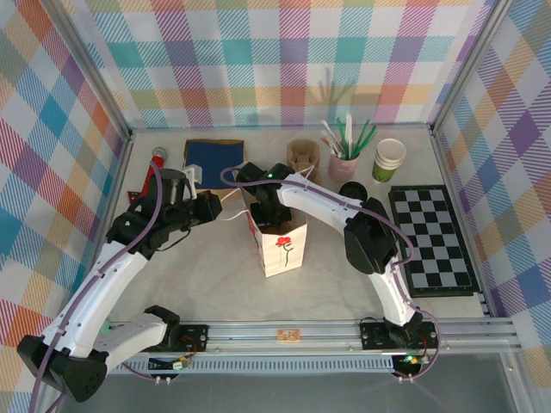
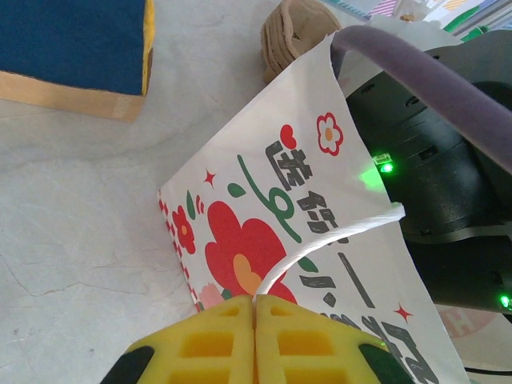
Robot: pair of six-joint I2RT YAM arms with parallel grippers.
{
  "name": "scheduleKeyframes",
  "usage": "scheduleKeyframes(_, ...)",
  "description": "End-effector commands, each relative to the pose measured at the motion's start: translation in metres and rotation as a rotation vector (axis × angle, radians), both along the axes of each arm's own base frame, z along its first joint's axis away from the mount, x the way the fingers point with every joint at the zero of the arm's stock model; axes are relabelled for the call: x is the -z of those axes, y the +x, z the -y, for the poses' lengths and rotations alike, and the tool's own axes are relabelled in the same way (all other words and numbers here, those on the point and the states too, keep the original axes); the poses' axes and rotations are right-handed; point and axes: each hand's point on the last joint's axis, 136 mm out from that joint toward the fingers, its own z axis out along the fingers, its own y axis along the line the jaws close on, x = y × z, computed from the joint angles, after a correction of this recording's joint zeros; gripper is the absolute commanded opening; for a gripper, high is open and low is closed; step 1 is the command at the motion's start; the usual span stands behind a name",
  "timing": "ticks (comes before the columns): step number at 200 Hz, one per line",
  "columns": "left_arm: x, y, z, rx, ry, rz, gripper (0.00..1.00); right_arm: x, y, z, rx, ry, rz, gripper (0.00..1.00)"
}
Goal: Pack the takeout coffee
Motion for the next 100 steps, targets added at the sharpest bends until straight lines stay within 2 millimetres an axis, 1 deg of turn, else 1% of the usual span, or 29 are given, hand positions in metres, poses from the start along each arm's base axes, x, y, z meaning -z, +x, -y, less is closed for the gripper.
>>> scheduleKeyframes(1,-0.005,0.0,0.0,0.003,-0.02,0.025,0.08,-0.015,0.003,0.003,0.013,0.024,0.038,0.0)
scheduleKeyframes(57,-0.005,-0.003,-0.002,-0.001,-0.018,0.029,0.07,-0.007,0.007,0.004,0.003,0.01,0.045,0.0)
scheduleKeyframes(100,-0.005,-0.005,-0.004,-0.003,-0.016,0.033,0.06,0.007,0.01,0.004,-0.002,0.003,0.035,0.0)
